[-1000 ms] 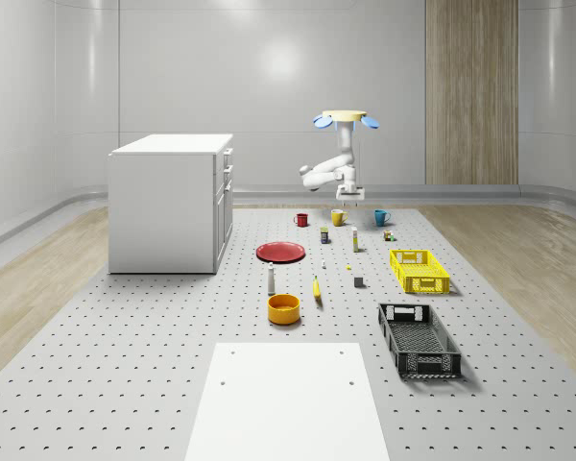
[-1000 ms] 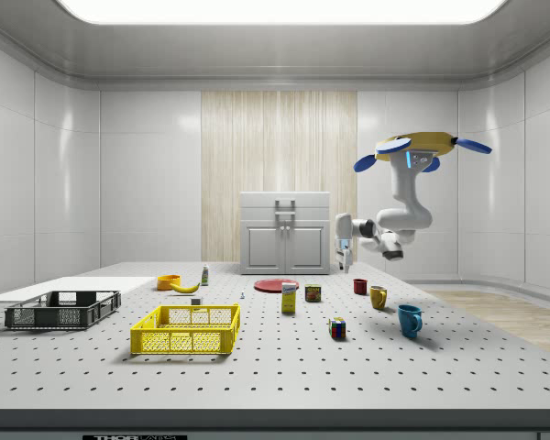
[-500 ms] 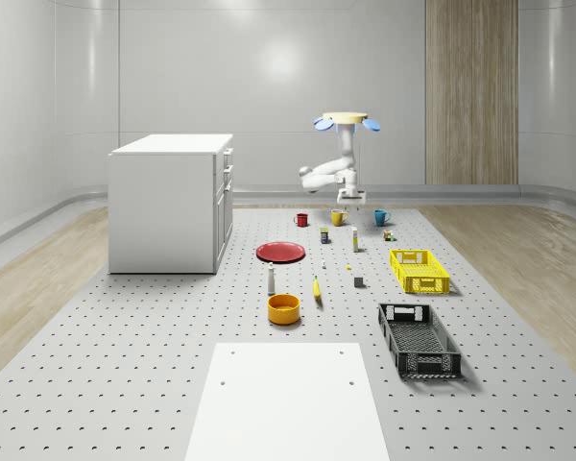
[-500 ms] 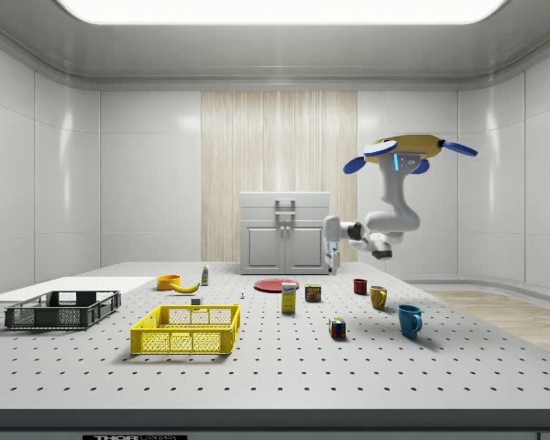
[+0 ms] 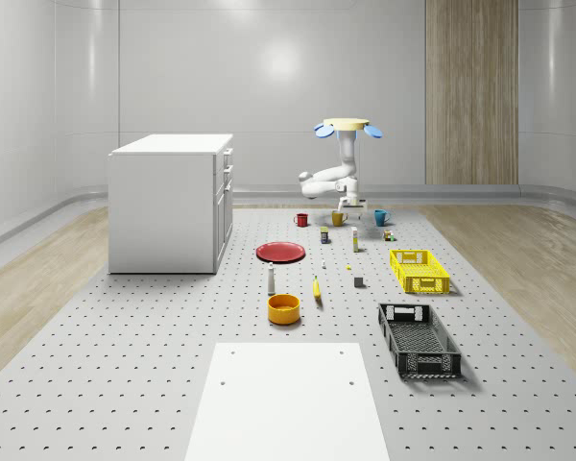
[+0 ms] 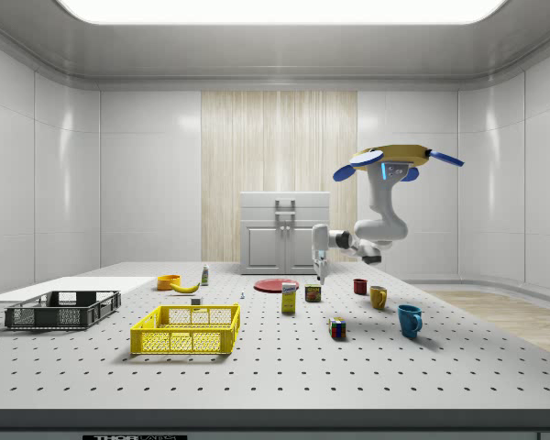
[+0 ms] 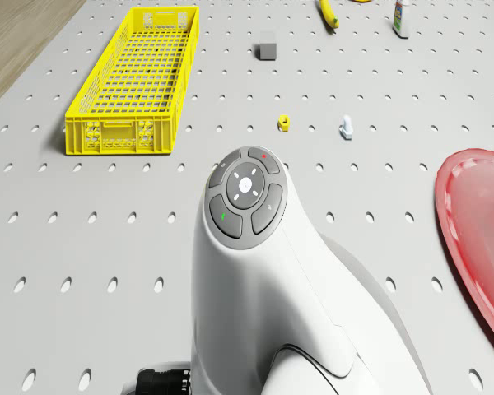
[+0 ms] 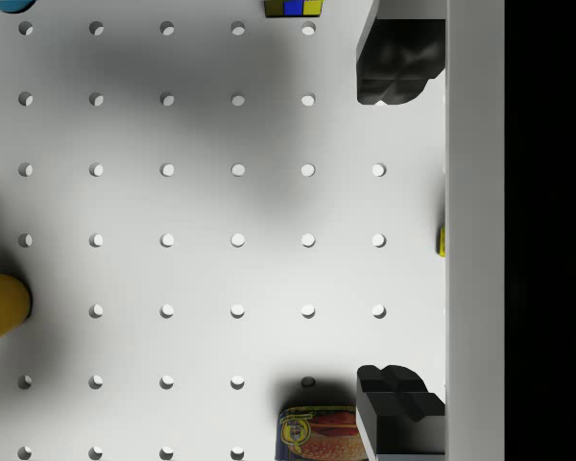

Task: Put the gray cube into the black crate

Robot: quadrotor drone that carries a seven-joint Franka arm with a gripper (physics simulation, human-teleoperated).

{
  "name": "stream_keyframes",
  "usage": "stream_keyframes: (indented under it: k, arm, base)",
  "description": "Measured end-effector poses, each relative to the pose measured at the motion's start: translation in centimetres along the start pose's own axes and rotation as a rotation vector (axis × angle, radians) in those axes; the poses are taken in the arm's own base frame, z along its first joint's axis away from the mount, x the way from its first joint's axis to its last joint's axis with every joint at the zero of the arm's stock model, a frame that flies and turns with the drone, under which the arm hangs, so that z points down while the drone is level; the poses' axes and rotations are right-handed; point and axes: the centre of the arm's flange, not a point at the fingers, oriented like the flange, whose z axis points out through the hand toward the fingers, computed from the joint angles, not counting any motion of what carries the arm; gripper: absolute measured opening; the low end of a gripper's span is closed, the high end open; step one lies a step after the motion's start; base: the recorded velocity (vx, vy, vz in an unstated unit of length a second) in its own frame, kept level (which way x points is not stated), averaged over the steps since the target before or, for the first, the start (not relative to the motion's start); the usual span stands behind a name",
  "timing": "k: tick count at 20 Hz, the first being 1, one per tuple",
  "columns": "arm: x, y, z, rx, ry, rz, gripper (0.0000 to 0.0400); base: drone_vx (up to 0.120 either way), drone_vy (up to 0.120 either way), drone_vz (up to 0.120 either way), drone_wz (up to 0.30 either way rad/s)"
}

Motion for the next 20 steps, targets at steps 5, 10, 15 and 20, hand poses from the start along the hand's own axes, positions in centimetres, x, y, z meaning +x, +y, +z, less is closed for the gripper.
stream_keyframes:
  k: [5,10,15,20]
  arm:
    - [0.0,0.0,0.0,0.0,0.0,0.0,0.04]
    - [0.0,0.0,0.0,0.0,0.0,0.0,0.04]
    - [0.0,0.0,0.0,0.0,0.0,0.0,0.04]
    - [0.0,0.0,0.0,0.0,0.0,0.0,0.04]
  base:
    - [0.12,0.0,0.0,0.0]
    - [0.12,0.0,0.0,0.0]
    - [0.12,-0.032,0.0,0.0]
    - [0.12,-0.024,0.0,0.0]
